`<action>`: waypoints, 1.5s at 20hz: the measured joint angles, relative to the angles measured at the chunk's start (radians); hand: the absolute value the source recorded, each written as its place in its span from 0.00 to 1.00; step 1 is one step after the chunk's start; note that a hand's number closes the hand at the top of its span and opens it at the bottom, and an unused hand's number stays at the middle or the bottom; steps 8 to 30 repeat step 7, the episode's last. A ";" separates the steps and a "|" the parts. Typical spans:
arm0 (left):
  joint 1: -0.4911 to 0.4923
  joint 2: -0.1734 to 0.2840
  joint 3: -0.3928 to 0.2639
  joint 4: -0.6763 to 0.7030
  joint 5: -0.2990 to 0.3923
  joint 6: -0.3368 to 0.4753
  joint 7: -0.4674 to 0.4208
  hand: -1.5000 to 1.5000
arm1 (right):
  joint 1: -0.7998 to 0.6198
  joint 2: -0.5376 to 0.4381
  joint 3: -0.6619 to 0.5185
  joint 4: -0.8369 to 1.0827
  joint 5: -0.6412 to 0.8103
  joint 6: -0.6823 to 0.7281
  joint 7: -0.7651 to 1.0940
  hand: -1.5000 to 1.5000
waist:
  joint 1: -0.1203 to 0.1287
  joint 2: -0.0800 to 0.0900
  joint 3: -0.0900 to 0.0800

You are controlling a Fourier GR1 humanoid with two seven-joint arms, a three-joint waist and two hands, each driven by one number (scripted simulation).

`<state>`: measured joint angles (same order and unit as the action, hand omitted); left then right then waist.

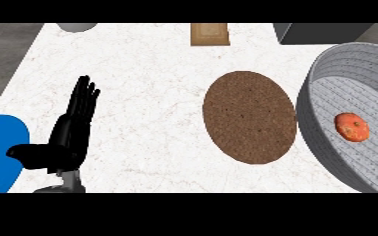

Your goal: Pick the squash from the placemat and place it in the basket

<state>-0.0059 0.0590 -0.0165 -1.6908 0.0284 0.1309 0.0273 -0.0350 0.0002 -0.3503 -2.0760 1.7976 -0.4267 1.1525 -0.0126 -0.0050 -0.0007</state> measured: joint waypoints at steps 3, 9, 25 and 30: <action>0.014 -0.010 -0.011 0.001 -0.009 0.003 -0.017 0.50 | 0.094 0.000 0.052 -0.124 -0.008 0.007 0.009 0.00 | -0.001 0.000 0.000; 0.011 0.000 -0.001 -0.001 -0.003 -0.005 -0.013 0.50 | 0.215 0.000 0.127 -0.277 -0.050 0.010 0.007 0.00 | -0.002 0.000 0.001; 0.011 0.000 -0.001 -0.001 -0.003 -0.005 -0.013 0.50 | 0.215 0.000 0.127 -0.277 -0.050 0.010 0.007 0.00 | -0.002 0.000 0.001; 0.011 0.000 -0.001 -0.001 -0.003 -0.005 -0.013 0.50 | 0.215 0.000 0.127 -0.277 -0.050 0.010 0.007 0.00 | -0.002 0.000 0.001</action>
